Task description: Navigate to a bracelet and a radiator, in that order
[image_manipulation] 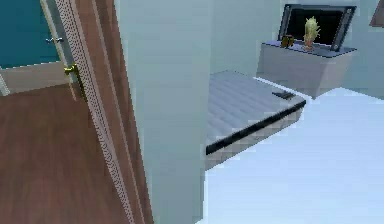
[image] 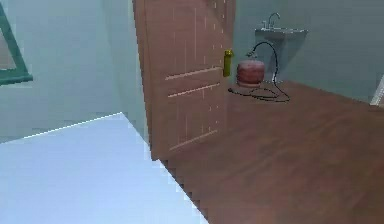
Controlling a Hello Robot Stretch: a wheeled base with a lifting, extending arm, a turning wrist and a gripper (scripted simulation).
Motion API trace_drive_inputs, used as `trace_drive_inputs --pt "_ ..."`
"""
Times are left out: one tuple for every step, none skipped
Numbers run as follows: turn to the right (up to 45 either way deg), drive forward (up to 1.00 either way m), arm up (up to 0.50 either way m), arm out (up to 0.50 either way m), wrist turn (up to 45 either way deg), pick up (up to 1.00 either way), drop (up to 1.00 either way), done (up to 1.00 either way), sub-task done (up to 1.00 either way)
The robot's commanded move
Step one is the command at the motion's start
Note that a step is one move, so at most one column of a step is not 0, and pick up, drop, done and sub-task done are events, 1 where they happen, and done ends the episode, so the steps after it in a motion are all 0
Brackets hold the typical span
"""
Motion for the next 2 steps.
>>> trace_drive_inputs --pt "24.0 0.00 0.00 0.00 0.0 0.00 0.00 0.00 0.00" --pt "0.0 1.00 0.00 0.00 0.0 0.00 0.00 0.00 0.00"
